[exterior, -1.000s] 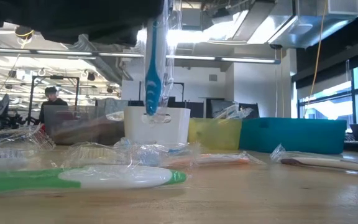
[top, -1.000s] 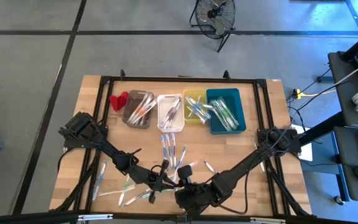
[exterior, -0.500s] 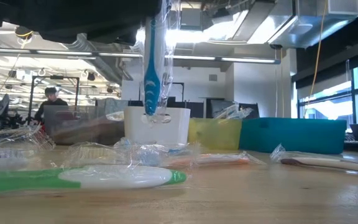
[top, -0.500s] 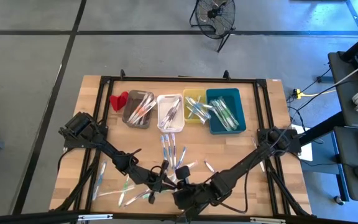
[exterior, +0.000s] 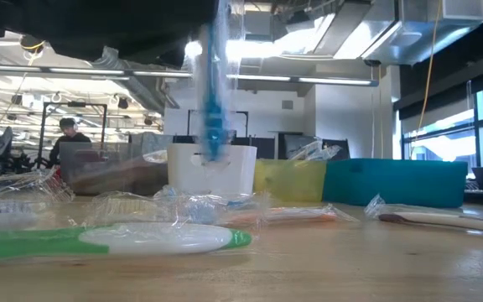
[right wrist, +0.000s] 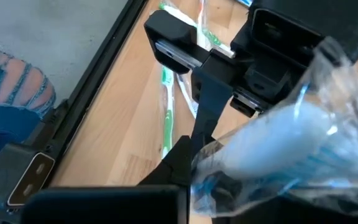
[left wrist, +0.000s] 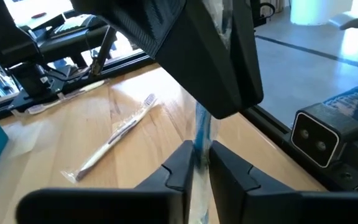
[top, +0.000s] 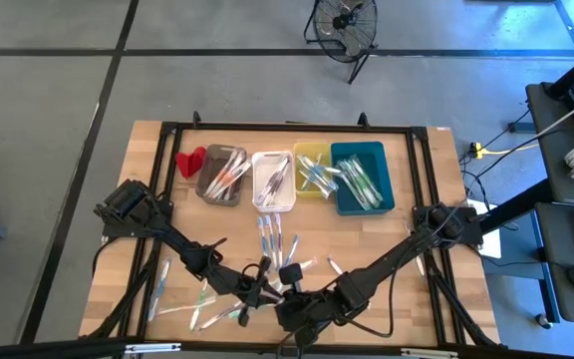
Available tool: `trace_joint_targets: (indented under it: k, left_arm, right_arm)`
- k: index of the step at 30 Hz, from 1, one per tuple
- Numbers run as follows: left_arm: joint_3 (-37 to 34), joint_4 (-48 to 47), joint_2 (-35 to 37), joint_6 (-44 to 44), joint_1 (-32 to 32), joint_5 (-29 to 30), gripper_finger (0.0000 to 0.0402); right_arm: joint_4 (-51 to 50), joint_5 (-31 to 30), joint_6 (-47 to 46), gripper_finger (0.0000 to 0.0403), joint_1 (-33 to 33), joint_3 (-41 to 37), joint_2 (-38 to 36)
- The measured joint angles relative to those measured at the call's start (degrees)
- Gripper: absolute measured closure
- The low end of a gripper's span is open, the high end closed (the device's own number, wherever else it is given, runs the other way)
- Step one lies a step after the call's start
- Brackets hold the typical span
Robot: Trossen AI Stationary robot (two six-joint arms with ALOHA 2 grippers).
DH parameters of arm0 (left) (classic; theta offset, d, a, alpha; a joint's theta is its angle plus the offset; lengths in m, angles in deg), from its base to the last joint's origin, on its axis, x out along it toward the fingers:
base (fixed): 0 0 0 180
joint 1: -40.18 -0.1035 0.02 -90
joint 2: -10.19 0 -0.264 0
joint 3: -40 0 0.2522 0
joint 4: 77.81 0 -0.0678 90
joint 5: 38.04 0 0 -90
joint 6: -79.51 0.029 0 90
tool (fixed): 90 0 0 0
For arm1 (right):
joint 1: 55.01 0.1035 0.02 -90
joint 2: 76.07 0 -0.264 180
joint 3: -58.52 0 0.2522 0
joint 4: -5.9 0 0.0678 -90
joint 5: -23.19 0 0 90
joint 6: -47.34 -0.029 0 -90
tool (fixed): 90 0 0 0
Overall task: Pick & Place Toothbrushes
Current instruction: Put the blue toothbrush into the yellow bin
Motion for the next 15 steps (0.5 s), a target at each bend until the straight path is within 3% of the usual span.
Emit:
trace_joint_targets:
  k: [15]
  left_arm:
    - [0.0,0.7,0.0,-0.2,0.0,3.6,0.0252]
  right_arm:
    - [-9.5,-1.2,-9.7,0.0382,0.4,0.0,-2.1]
